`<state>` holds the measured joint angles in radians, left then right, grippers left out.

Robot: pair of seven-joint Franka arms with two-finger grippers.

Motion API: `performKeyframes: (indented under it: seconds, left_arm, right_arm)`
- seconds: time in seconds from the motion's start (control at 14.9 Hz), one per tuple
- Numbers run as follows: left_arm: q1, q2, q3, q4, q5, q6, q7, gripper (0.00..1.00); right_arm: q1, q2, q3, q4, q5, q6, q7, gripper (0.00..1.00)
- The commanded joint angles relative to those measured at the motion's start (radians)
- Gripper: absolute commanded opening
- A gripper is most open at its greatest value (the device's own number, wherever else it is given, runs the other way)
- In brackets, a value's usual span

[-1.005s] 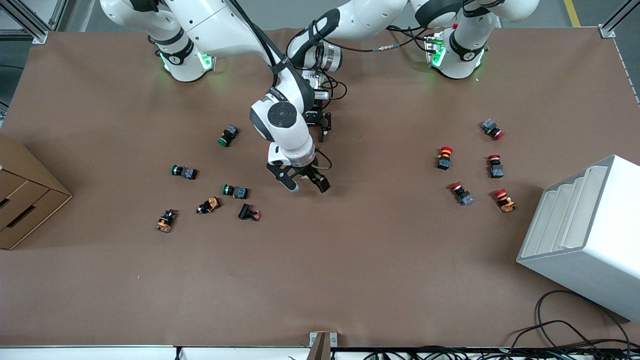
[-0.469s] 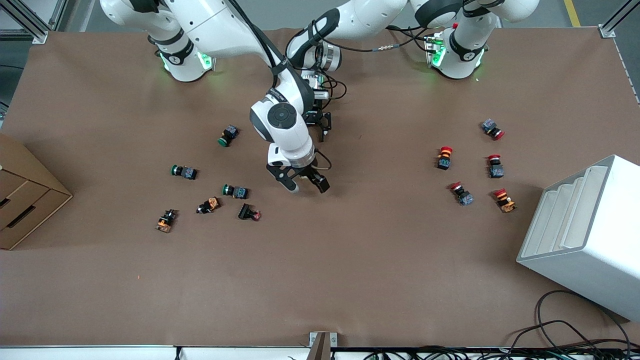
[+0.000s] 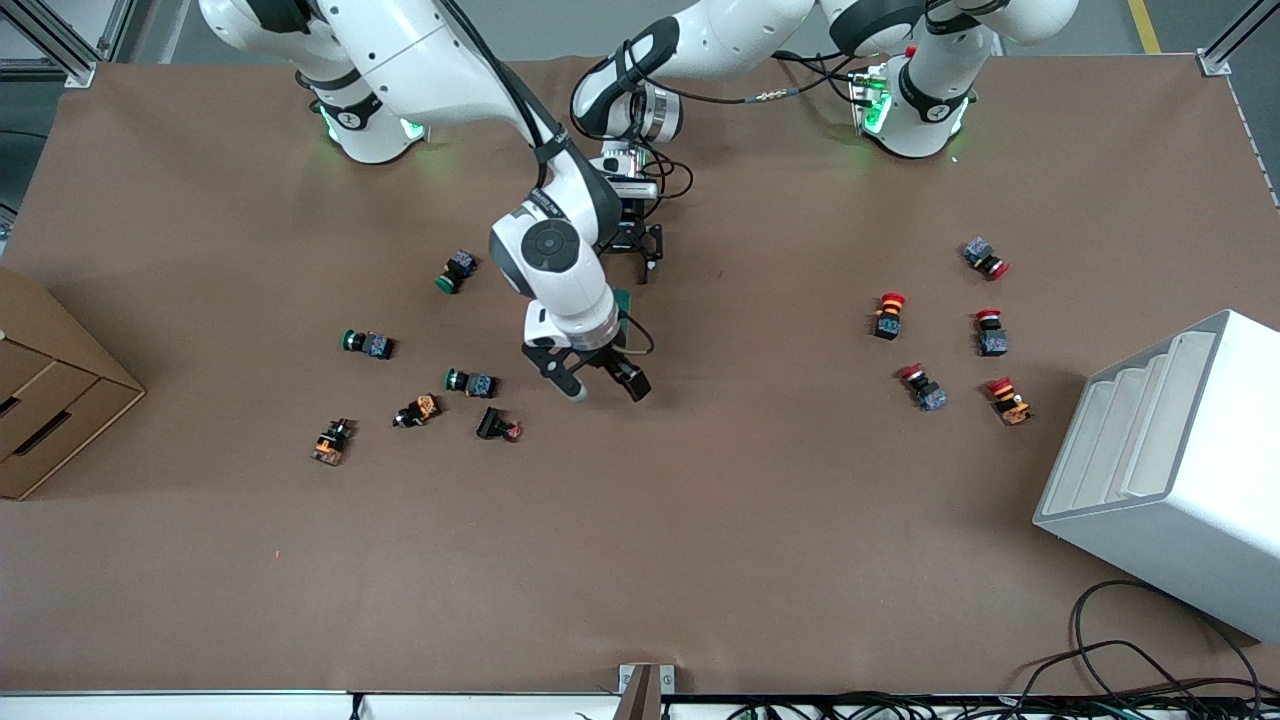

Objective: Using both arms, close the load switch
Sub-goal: 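Lift the right gripper up and away from the switch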

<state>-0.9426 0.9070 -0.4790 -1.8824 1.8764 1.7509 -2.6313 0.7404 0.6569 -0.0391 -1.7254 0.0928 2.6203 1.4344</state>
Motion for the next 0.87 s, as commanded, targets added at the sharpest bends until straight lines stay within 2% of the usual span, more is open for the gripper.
performKeyframes:
  seconds: [0.0,0.2,0.6,0.8]
  left_arm:
    - [-0.007,0.004,-0.010,0.000,-0.040,0.004,-0.016,0.98]
    - [-0.004,0.000,-0.030,0.028,-0.109,0.004,0.042,0.98]
    - [0.008,-0.026,-0.075,0.163,-0.317,0.006,0.195,0.98]
    - [0.012,-0.036,-0.079,0.283,-0.484,0.006,0.324,0.98]
  right_arm:
    - [-0.056,-0.003,0.015,0.050,-0.007,-0.098,-0.066,1.00]
    - [-0.120,-0.029,0.015,0.144,-0.004,-0.290,-0.174,1.00]
    - [-0.288,-0.152,0.015,0.150,-0.001,-0.550,-0.584,1.00]
    - [-0.366,-0.218,0.013,0.145,-0.002,-0.692,-0.759,1.00]
